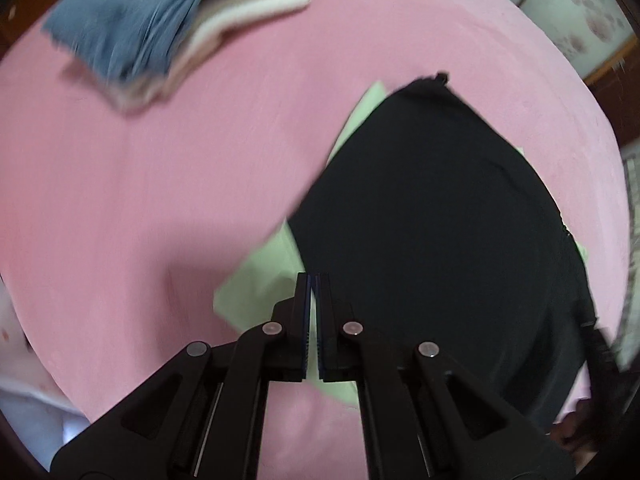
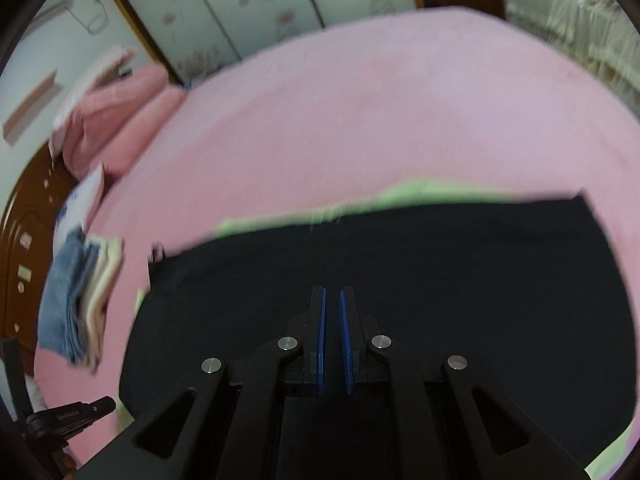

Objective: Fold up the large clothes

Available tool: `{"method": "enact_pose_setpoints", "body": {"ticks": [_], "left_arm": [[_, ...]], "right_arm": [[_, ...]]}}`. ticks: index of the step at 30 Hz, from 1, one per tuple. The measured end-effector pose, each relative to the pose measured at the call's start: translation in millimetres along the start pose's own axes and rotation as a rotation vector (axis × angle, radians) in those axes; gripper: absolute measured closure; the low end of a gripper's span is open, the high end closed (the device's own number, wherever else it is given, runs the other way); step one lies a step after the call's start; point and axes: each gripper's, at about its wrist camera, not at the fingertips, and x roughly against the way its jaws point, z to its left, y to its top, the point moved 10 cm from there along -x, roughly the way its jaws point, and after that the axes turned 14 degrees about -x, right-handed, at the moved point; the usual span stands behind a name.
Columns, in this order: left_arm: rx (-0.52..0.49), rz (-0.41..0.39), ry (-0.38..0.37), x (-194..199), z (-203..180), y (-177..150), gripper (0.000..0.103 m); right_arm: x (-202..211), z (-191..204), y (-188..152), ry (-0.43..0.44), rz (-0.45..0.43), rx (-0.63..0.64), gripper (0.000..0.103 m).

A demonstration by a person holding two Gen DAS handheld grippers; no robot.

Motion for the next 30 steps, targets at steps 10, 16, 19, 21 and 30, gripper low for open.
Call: {"method": "enact_pose_setpoints", "body": {"ticks": [10, 16, 19, 21, 30], "left_arm": [[0.108, 0.108, -0.143, -11.1, -11.4, -65.9, 0.098], [0.155, 0.081, -0.315, -17.7, -24.1, -92.5, 0.036], [0.144, 0.041, -0.4, -27.8, -28.0, -85.9, 0.033], [0.19, 0.039, -0.443, -35.9, -26.4, -80.6, 0.031], [0.485, -0.039, -0.532, -59.8, -1.6, -61.0, 0.021]], "right_arm": [[-77.1, -24.9, -98.8, -0.175, 0.256, 0.097, 0.096], [-101.8, -17.7, -102.1, -0.197, 0.354, 0.035, 0.096], [-110.7, -26.2, -82.2, -0.184, 0.407, 0.051, 0.096], [-112.3, -27.3, -75.8, -0.171, 0.438, 0.089, 0.096], [-111.1, -36.6, -69.9, -0.092, 0.481, 0.076, 0.096]]}}
